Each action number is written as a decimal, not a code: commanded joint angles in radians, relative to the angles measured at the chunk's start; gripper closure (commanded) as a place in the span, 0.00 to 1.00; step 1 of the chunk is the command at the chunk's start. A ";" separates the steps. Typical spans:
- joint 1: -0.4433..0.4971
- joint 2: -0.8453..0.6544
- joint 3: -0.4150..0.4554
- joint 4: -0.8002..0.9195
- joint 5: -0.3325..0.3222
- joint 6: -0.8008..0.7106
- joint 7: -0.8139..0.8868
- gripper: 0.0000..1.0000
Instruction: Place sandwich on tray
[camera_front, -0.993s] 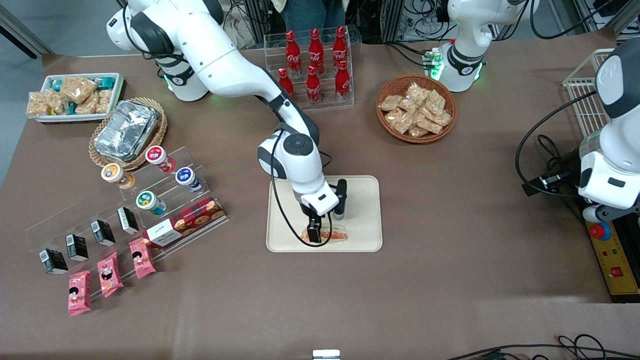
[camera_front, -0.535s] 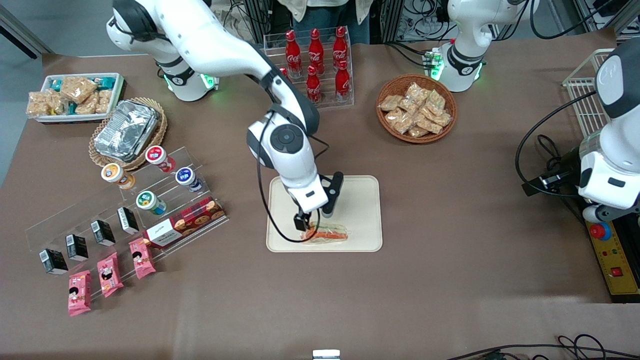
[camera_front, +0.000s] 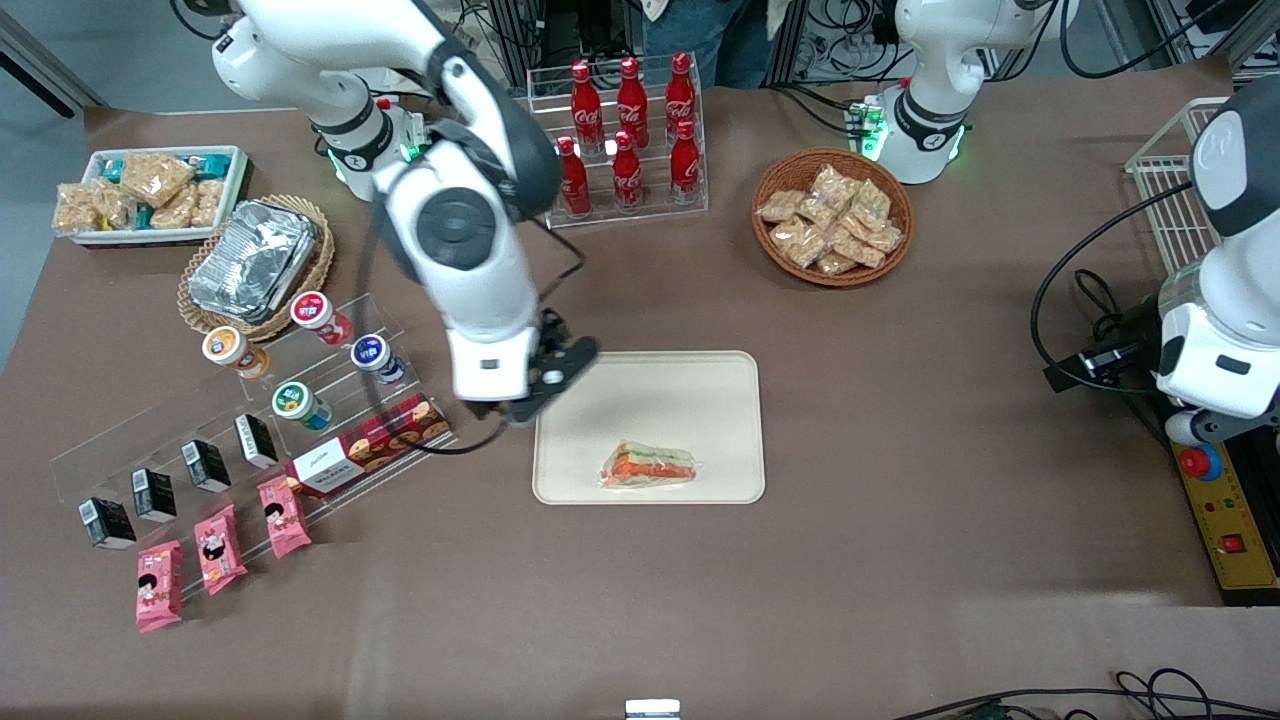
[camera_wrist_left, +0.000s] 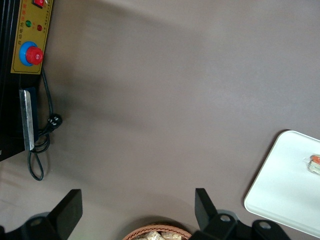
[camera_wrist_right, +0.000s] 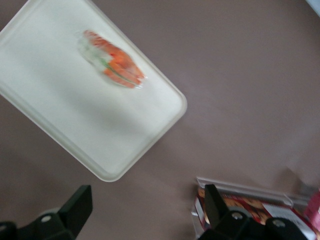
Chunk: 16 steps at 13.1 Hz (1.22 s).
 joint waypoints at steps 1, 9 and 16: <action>-0.114 -0.113 0.008 -0.058 0.015 -0.060 0.061 0.00; -0.508 -0.255 0.010 -0.060 0.013 -0.215 0.085 0.00; -0.636 -0.391 0.005 -0.164 0.001 -0.206 0.078 0.00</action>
